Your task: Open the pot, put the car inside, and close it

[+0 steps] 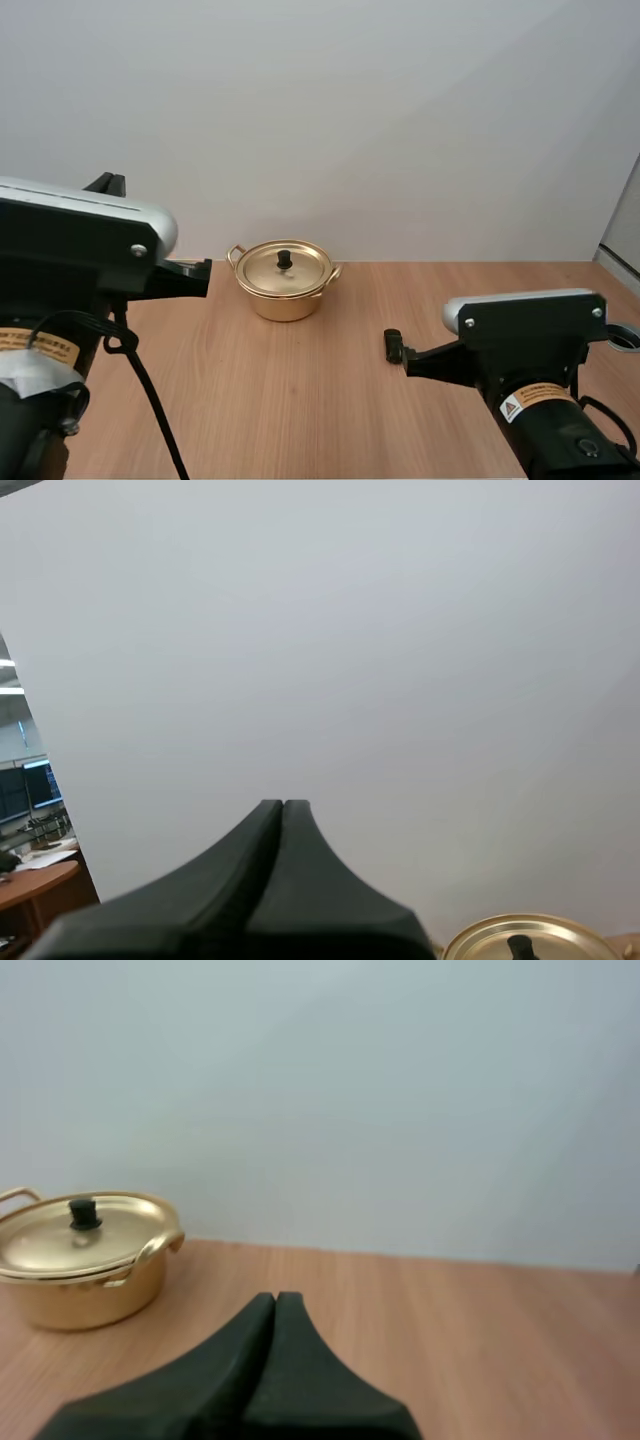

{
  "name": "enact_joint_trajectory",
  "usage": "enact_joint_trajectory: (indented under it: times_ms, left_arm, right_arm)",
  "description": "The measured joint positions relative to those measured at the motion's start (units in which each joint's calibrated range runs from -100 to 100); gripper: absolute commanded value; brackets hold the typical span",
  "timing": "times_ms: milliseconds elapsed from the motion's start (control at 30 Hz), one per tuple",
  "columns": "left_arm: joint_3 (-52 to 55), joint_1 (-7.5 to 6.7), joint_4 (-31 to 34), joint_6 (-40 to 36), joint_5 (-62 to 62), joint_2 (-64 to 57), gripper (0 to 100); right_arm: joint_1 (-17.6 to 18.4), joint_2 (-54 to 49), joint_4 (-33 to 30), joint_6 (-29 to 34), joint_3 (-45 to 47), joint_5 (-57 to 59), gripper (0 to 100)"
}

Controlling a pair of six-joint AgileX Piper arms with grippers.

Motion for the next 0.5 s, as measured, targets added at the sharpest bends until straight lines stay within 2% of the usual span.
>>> enact_joint_trajectory:
  times_ms: [133, 300, 367, 500]
  left_arm:
    - [-1.11, 0.0, -6.12, 2.06, 8.12, 0.0, 0]
    - [-1.11, 0.0, -14.69, 8.83, 15.93, 2.47, 0]
    - [-1.11, 0.0, -18.26, 11.95, 20.58, 6.04, 0]
    - [-3.07, 0.58, -25.01, 18.13, 26.79, 13.7, 0]
  right_arm:
    - [0.0, 0.04, -6.8, 1.32, -7.9, 2.88, 0]
    - [0.0, 0.36, -15.36, 3.02, -17.53, 4.42, 0]
    - [0.0, 2.51, -17.94, 1.47, -19.76, 6.83, 0]
    - [0.0, 7.61, -19.19, -3.54, -20.33, 14.99, 0]
